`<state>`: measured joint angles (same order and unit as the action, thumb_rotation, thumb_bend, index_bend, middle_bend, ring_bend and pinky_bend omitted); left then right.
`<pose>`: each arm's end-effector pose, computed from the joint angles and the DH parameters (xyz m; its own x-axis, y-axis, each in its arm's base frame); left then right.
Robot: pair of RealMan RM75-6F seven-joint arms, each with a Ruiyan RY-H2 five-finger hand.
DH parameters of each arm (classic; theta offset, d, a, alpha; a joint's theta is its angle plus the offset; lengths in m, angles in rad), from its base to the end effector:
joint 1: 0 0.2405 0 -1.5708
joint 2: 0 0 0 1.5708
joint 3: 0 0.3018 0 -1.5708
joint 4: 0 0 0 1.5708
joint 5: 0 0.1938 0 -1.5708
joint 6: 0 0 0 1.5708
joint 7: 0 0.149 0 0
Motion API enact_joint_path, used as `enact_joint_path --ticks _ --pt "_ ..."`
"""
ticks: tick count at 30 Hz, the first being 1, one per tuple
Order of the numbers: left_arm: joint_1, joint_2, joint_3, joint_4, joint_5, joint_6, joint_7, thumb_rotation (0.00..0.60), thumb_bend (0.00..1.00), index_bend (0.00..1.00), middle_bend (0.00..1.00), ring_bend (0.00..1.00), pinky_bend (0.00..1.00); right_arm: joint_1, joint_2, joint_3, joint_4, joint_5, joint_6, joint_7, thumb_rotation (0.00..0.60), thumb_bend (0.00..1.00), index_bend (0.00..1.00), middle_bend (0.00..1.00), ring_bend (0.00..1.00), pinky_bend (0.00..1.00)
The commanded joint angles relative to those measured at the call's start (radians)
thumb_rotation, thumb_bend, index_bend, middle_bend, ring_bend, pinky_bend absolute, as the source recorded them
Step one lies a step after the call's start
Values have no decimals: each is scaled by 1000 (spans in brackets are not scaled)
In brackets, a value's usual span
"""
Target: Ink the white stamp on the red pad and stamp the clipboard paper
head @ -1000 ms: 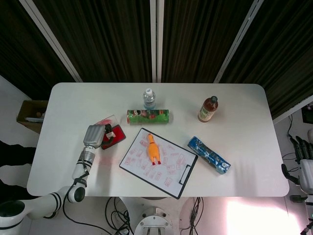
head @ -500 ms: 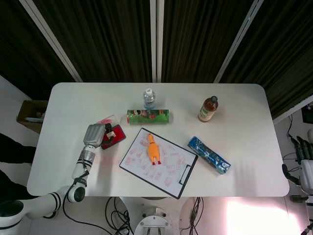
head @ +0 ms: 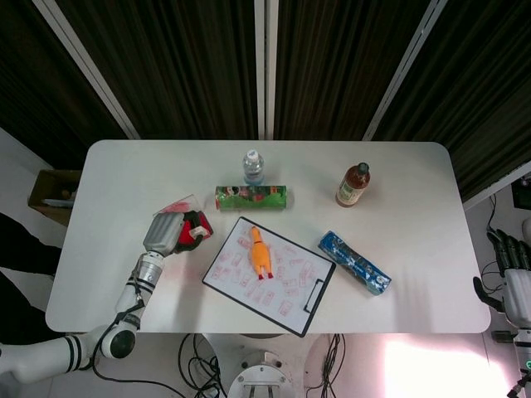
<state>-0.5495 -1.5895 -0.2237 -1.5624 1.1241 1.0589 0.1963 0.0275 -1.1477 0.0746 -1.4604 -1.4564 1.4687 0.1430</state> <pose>-0.2128 0.3336 0.0001 0.1285 0.2906 0.9482 0.9822 -0.1693 -0.0812 -0.3867 -0.1729 0.2036 0.3705 0.0007 0.9288 -0.9243 0.0992 0.3686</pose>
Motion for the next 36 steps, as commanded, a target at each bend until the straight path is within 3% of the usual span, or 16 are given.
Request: enact_joint_path --ticks 1,7,12,24,36 --pt "32 36 73 -95 77 38 18 600 446 706 702 826 865 2 -2 -2 2 -2 -4 -1 600 301 0 0 0 0" --pt "50 19 176 -138 213 59 27 600 445 708 703 826 865 -1 -2 -7 1 -8 2 0 600 301 0 0 0 0" --pt "56 -29 218 -102 282 66 2 600 446 709 704 826 865 -5 -3 -10 7 -6 3 7 600 301 0 0 0 0" --pt "7 -128 238 130 399 20 -164 600 446 719 713 831 865 -10 -1 -12 14 -2 3 10 600 301 0 0 0 0" --pt "-39 -148 291 310 569 80 -335 600 444 724 718 829 861 2 2 -5 -10 4 -9 -26 600 301 0 0 0 0"
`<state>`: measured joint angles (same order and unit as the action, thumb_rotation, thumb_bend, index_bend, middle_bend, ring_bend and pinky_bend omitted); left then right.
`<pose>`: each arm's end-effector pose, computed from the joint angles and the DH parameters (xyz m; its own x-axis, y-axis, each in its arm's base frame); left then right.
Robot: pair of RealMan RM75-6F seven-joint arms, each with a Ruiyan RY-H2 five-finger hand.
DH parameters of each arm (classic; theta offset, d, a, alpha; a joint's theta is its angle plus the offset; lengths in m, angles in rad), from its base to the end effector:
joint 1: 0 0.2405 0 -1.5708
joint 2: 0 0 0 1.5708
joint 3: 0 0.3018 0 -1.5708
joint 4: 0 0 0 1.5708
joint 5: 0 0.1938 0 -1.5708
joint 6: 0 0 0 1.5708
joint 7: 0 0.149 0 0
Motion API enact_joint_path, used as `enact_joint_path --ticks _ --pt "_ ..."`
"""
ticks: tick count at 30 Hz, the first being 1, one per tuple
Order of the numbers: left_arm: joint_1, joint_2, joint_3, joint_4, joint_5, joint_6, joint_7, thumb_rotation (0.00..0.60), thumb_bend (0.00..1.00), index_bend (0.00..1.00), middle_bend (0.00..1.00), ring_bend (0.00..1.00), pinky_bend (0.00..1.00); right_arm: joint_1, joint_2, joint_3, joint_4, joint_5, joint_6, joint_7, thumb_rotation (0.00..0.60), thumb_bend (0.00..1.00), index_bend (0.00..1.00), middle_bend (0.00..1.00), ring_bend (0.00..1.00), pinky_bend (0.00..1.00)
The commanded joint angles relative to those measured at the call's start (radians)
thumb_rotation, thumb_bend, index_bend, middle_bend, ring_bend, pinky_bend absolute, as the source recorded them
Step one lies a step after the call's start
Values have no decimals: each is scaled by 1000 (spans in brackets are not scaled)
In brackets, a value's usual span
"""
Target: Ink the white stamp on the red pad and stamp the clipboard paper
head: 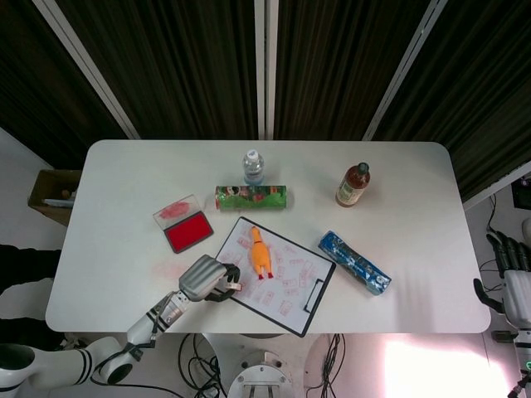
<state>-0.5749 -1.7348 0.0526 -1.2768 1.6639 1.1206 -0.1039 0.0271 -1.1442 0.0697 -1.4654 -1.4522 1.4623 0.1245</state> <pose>-0.2014 0.2737 -0.0734 0.3126 0.3766 0.8721 0.8059 -0.5911 -0.0336 -0.3874 -0.1717 0.2031 0.3853 -0.0120 0.9227 -0.9173 0.1043 0.3844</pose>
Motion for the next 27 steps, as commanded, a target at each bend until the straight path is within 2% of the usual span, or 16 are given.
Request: enact_joint_path --ticks 1,13,27 --pt "-21 -3 20 38 44 24 -52 600 444 724 718 829 861 4 -2 0 -8 0 -4 -12 600 301 0 0 0 0" --pt "-62 -16 41 168 93 39 -151 600 443 728 719 828 859 -5 4 -1 -27 5 8 -36 600 301 0 0 0 0" --pt "-71 -17 68 207 102 42 -172 600 444 733 720 828 859 -2 1 -2 -32 9 0 -48 600 301 0 0 0 0"
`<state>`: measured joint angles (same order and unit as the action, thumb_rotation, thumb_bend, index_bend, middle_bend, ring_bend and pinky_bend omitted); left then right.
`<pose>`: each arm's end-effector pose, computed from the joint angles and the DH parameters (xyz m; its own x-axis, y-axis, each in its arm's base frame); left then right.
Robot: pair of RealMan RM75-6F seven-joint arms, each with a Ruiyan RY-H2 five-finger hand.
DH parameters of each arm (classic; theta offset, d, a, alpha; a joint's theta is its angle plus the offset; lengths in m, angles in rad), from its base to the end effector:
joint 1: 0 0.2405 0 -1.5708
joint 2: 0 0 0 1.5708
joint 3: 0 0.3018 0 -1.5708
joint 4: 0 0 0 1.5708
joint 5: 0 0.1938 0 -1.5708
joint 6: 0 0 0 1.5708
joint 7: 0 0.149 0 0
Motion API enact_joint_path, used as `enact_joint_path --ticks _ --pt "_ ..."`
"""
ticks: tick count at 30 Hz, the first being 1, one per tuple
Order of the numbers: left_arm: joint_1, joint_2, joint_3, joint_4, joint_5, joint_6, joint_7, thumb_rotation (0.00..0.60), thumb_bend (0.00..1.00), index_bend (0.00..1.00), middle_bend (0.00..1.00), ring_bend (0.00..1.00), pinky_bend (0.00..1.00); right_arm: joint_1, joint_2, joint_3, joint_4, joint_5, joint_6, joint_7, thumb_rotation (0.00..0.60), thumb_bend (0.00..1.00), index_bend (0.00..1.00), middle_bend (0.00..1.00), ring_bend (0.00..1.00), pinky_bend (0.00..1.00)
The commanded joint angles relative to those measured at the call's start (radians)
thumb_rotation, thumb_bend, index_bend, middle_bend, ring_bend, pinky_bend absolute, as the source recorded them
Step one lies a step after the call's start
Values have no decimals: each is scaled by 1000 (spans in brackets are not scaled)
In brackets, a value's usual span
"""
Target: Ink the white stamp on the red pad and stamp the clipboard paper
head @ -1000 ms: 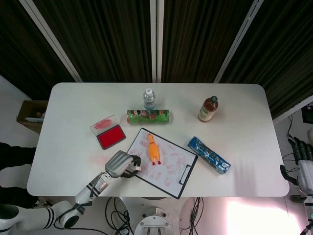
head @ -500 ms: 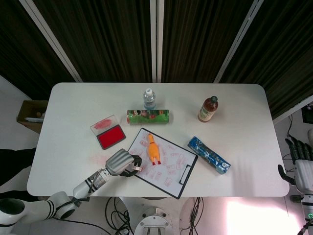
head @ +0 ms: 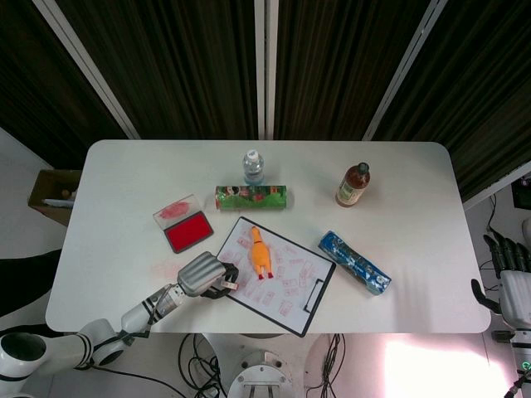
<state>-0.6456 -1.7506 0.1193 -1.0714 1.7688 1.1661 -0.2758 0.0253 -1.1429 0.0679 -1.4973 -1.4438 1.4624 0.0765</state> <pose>-0.2146 0.2937 -0.0757 0.4002 0.3563 0.8443 0.7249 -0.6867 -0.0538 -0.3834 -0.1705 0.2002 0.4004 -0.0194 0.9161 -0.9098 0.1110 0.4000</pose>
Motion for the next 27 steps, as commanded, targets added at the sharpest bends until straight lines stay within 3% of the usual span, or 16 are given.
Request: enact_joint_path --ticks 1,27 --pt "0 -1 3 2 -4 -5 -1 600 444 733 720 828 859 0 0 1 0 1 0 -2 600 301 0 0 0 0" --pt "-2 -30 21 50 -18 -15 -38 600 445 733 722 828 859 8 -13 -4 14 6 -21 -6 600 301 0 0 0 0"
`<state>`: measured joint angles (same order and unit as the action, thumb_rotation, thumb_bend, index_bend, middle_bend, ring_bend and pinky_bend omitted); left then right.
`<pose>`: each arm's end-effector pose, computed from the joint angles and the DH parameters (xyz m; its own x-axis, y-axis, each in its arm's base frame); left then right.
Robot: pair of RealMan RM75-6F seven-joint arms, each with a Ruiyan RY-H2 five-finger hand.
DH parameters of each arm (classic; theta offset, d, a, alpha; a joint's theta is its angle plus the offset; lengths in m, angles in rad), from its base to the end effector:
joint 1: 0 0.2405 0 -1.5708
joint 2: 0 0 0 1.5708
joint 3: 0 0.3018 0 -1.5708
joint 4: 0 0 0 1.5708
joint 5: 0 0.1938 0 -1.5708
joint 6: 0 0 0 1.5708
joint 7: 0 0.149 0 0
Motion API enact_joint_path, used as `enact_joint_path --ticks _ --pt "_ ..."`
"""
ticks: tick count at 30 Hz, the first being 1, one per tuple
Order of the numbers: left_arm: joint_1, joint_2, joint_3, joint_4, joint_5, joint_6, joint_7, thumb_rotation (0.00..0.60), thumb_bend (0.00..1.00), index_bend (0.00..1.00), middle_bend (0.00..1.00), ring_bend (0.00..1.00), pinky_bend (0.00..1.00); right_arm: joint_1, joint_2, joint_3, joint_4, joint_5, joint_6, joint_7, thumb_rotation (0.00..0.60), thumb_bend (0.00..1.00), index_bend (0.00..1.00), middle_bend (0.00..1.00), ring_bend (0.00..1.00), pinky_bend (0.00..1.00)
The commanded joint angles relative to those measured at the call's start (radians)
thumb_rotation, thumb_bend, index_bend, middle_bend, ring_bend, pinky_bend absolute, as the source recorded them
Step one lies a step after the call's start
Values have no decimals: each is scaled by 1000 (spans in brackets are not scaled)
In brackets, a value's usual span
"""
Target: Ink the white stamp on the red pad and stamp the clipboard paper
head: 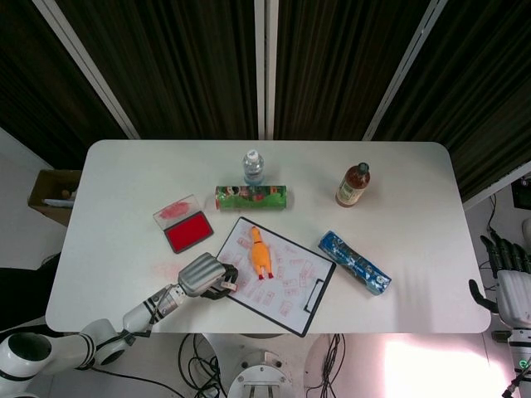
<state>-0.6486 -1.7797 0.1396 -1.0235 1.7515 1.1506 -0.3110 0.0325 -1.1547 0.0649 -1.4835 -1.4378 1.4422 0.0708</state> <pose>-0.2208 0.2935 -0.0864 0.4015 0.3893 0.8290 0.7425 -0.6683 -0.0457 -0.3865 -0.1725 0.1945 0.4047 -0.0396 0.9136 -0.9067 0.1126 0.4065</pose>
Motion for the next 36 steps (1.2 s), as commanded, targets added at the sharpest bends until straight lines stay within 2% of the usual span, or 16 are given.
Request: enact_joint_path --ticks 1,22,27,36 --pt "1 -2 2 4 -2 0 -5 600 444 733 722 828 859 1 -2 -1 -1 -1 -1 0 600 301 0 0 0 0" --pt "0 -13 3 24 0 14 -17 600 445 738 724 828 859 -2 6 -3 -7 -4 4 1 600 303 0 0 0 0" --pt "-11 24 -23 -43 -19 20 -39 600 445 738 724 828 859 -3 9 -2 -7 -8 10 10 600 303 0 0 0 0" --pt "-11 155 -54 -246 -49 43 -24 600 445 738 724 828 859 -2 8 -2 -1 -17 14 27 600 303 0 0 0 0"
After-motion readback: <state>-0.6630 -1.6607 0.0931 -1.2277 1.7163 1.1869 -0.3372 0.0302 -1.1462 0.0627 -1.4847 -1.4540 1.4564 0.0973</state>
